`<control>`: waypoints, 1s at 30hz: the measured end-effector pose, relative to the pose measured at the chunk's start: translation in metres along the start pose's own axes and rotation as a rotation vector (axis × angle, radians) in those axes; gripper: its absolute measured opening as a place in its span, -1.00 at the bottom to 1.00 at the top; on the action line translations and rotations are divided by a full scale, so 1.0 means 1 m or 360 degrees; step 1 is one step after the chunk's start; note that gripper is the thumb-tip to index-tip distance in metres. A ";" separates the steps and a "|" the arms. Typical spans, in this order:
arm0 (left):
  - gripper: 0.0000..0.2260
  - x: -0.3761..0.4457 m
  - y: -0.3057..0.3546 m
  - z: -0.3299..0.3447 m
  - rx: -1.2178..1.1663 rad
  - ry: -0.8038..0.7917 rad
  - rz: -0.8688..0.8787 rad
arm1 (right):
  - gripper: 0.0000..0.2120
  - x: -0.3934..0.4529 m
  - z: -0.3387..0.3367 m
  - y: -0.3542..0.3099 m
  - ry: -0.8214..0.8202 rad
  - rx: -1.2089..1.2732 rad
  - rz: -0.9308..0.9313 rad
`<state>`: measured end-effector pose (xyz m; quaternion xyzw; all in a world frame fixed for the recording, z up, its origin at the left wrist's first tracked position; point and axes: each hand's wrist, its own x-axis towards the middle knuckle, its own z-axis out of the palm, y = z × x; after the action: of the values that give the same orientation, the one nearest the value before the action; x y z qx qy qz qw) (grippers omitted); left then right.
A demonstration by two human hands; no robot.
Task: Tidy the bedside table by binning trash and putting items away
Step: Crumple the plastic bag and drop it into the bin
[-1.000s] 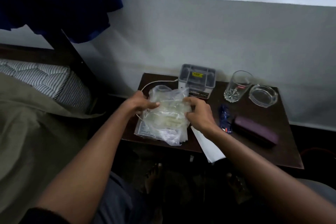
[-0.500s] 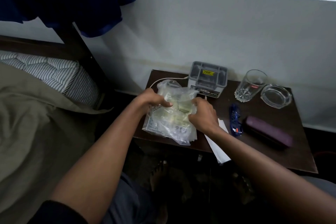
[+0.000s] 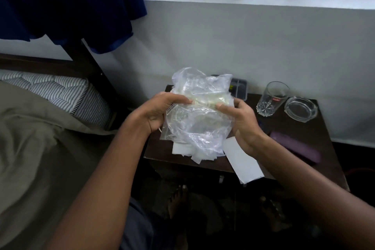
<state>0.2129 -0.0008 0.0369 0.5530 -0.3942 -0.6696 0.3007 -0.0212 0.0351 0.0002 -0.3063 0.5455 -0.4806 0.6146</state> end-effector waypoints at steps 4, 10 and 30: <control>-0.31 0.006 -0.001 0.031 0.0087 0.0455 0.0287 | -0.13 -0.010 -0.015 -0.016 0.0111 0.0022 -0.0285; -0.73 0.016 -0.001 0.059 0.0534 0.0285 0.0866 | -0.70 -0.005 -0.057 -0.026 0.0135 -0.0212 -0.0510; -0.79 0.042 -0.004 0.234 0.0707 -0.0165 0.1045 | -0.81 -0.044 -0.236 -0.071 0.0484 -0.0289 -0.0798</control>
<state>-0.0240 0.0121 0.0306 0.4146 -0.6999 -0.4634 0.3514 -0.2646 0.0862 0.0296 -0.4095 0.5794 -0.6068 0.3583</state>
